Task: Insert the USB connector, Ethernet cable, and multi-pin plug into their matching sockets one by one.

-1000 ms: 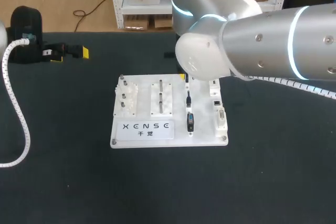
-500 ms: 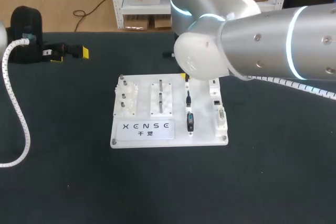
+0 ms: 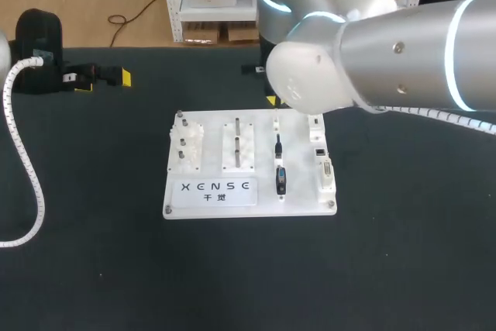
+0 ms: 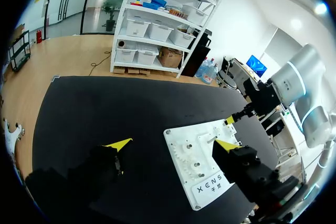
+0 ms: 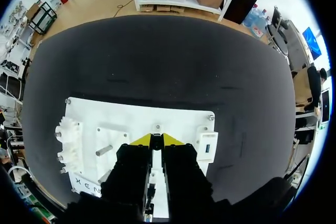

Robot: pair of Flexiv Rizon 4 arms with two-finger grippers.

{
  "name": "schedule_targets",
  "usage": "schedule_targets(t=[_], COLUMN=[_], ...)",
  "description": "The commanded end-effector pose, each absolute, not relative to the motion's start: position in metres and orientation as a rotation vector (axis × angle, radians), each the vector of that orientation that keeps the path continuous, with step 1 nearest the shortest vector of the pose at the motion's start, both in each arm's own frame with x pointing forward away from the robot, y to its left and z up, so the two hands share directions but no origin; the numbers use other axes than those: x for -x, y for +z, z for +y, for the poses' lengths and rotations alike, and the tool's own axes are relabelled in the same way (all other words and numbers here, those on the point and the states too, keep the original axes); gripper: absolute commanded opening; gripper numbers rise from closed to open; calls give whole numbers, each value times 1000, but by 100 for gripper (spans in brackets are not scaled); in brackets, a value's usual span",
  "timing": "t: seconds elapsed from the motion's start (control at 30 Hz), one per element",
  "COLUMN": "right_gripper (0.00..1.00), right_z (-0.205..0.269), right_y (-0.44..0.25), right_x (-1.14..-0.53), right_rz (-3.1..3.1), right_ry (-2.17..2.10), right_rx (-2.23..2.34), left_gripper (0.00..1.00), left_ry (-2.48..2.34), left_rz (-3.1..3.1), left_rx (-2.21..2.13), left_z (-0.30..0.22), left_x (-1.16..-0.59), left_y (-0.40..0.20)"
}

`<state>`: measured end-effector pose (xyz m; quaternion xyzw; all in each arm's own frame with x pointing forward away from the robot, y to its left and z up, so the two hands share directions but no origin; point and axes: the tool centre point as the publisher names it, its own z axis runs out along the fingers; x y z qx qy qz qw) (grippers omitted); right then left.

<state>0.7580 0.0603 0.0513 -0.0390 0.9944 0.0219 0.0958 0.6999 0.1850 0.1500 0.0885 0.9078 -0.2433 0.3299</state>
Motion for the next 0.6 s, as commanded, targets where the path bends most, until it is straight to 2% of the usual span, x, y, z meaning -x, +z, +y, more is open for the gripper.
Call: schedule_targets(t=[0.03, 0.33, 0.6], right_gripper=[0, 0, 0], right_z=[37, 1, -7], right_y=[59, 51, 45], right_x=[-743, -734, -733], right_rz=[2896, 2896, 2904], right_ry=[80, 26, 8], right_rx=[118, 104, 86], left_gripper=[100, 100, 100], left_ry=[-636, -636, -636], left_rz=[2374, 2374, 2374], left_rx=[-231, -231, -231], left_z=[185, 185, 185], left_x=[-700, -700, -700], left_y=[150, 150, 150])
